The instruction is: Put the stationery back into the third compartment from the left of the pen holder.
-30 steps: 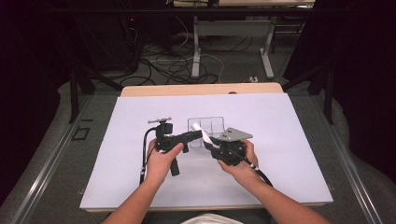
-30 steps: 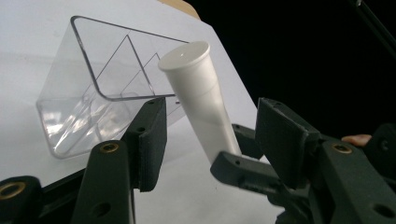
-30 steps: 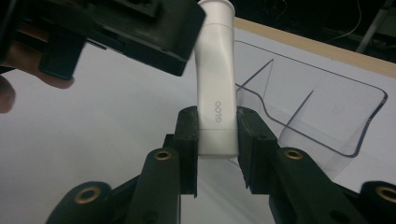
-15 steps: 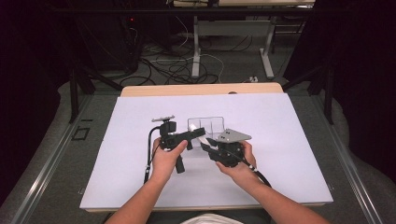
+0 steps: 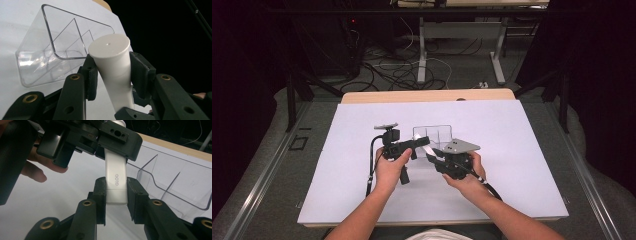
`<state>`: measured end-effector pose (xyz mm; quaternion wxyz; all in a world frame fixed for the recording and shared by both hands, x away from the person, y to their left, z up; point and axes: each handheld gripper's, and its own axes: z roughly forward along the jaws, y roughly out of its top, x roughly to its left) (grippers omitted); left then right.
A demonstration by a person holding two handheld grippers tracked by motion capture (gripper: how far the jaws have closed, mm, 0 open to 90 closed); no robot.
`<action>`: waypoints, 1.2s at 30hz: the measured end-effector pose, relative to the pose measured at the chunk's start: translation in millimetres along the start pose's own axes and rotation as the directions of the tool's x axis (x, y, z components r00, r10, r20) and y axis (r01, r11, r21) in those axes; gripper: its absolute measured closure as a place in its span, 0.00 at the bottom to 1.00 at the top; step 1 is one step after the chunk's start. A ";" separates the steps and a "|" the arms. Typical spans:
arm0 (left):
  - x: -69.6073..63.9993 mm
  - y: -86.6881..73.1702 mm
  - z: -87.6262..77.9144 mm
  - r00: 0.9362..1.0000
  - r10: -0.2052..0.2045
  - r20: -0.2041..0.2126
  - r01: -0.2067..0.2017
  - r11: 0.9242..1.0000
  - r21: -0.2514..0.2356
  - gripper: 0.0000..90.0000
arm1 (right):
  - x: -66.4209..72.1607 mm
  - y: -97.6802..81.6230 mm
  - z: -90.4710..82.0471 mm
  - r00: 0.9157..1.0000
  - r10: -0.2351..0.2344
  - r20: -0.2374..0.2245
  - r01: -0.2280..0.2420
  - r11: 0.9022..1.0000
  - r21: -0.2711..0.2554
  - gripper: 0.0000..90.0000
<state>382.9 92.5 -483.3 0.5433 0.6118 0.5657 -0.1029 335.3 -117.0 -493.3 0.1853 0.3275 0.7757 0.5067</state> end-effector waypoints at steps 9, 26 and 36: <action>-0.6 0.3 0.1 1.000 0.003 -0.003 -0.003 1.000 0.002 0.69 | -0.8 -0.8 0.0 1.000 -0.001 -0.003 0.001 1.000 0.001 0.79; -19.9 12.0 12.2 0.997 0.070 -0.020 -0.070 0.998 -0.004 0.73 | -12.5 -1.9 -7.0 1.000 0.019 -0.009 -0.019 0.999 -0.045 0.72; -26.2 23.6 20.5 0.987 0.151 -0.056 -0.154 0.987 -0.046 0.73 | -29.6 -4.2 -8.9 1.000 0.020 0.015 -0.019 0.996 -0.083 0.56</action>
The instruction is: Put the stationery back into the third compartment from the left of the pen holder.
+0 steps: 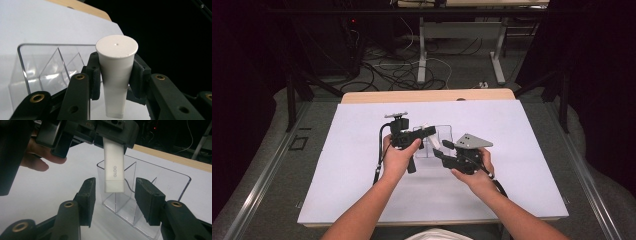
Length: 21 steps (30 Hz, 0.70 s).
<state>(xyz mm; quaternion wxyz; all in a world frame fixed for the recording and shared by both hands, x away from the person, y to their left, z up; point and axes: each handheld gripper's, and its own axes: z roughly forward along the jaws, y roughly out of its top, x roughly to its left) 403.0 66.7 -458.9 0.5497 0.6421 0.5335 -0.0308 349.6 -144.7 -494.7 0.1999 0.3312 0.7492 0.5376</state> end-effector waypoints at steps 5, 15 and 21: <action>-2.9 4.2 3.1 0.999 0.051 -0.017 -0.052 0.998 -0.042 0.73 | -5.7 -1.4 1.2 1.000 -0.025 -0.011 0.025 1.000 -0.005 0.48; -5.5 8.6 10.1 0.989 0.134 -0.057 -0.139 0.986 -0.096 0.73 | -12.9 -2.4 3.0 0.998 -0.055 0.016 0.055 0.998 0.006 0.35; -6.8 7.4 17.1 0.980 0.180 -0.081 -0.188 0.977 -0.102 0.73 | -20.4 -2.2 2.1 0.998 -0.046 0.039 0.046 0.999 0.004 0.32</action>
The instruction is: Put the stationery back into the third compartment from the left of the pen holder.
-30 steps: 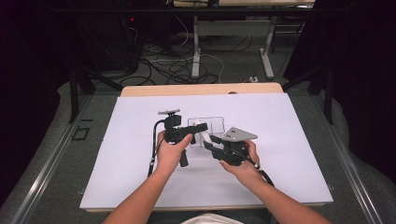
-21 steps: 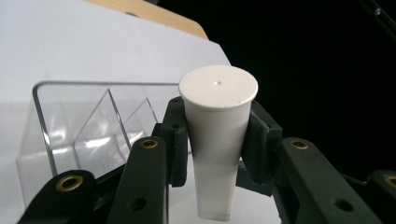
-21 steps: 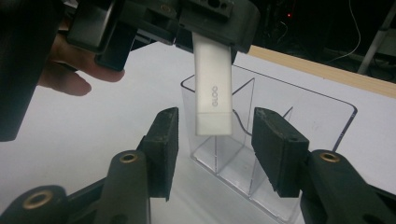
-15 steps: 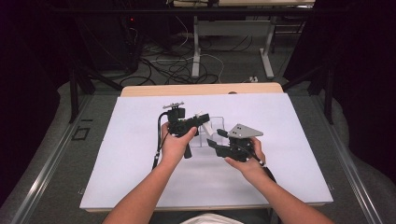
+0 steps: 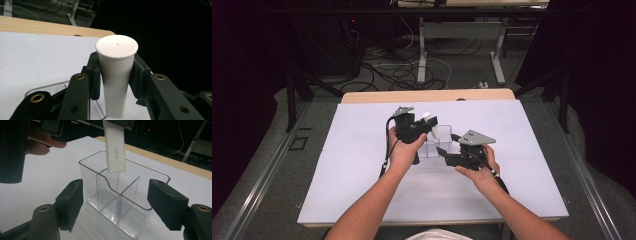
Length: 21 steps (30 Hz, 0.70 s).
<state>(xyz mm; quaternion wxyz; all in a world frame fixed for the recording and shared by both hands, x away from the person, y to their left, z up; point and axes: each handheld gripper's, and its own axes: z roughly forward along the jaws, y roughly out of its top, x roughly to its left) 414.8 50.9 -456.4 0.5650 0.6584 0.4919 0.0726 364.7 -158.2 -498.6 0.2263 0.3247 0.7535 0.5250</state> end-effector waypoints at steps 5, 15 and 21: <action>-4.4 -2.4 6.8 0.998 0.059 -0.020 -0.059 0.998 -0.006 0.73 | -6.4 -1.5 0.0 1.000 0.013 0.020 -0.014 1.000 0.010 0.30; -13.4 -8.6 21.2 0.990 0.138 -0.042 -0.138 0.990 0.002 0.73 | -13.9 -7.7 2.5 0.997 0.046 0.063 -0.049 0.997 0.054 0.18; -16.1 -11.0 28.1 0.986 0.157 -0.057 -0.157 0.988 0.008 0.73 | -16.1 -11.1 4.8 0.996 0.053 0.065 -0.057 0.996 0.063 0.17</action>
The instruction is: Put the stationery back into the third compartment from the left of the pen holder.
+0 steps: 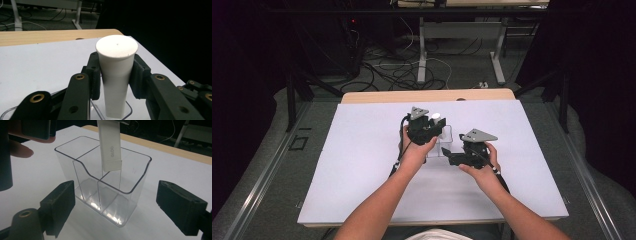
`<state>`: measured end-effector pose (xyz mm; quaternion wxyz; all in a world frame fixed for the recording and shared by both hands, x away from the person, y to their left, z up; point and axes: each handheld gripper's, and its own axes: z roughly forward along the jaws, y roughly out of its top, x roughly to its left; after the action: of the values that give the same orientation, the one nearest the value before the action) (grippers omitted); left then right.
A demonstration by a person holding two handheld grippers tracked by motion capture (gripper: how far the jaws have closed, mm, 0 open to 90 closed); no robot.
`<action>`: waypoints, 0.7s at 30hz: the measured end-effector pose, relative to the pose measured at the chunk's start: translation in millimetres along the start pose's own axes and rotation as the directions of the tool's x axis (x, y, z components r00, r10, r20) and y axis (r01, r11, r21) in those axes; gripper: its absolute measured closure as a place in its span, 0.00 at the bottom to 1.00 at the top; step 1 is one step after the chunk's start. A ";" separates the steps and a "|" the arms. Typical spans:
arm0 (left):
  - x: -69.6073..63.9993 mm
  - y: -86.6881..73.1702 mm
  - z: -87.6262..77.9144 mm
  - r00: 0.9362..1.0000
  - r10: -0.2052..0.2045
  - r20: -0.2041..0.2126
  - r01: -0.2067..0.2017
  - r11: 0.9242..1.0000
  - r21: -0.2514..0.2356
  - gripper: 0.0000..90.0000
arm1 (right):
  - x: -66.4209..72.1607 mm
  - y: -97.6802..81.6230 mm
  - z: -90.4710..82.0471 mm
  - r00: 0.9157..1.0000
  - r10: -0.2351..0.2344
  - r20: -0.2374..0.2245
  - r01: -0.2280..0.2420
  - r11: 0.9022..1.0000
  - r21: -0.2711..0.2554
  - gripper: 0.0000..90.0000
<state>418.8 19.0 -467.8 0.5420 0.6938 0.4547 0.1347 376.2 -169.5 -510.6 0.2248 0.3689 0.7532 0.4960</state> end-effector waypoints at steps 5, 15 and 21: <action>-2.0 -2.5 6.1 0.999 0.034 -0.013 -0.034 0.999 0.007 0.73 | -0.3 -0.5 0.0 1.000 0.001 0.004 -0.001 1.000 0.013 0.17; -3.2 -7.5 13.2 0.998 0.058 -0.022 -0.057 0.997 0.050 0.73 | -0.7 -2.5 1.6 1.000 0.006 0.000 -0.006 1.000 0.018 0.17; -3.7 -8.0 12.5 0.996 0.086 -0.010 -0.085 0.994 0.066 0.66 | -0.8 -2.9 1.5 1.000 0.014 -0.003 -0.014 1.000 0.028 0.17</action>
<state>421.4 8.2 -478.4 0.5096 0.7293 0.4321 0.1473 376.9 -169.9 -513.9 0.2148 0.3764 0.7579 0.4877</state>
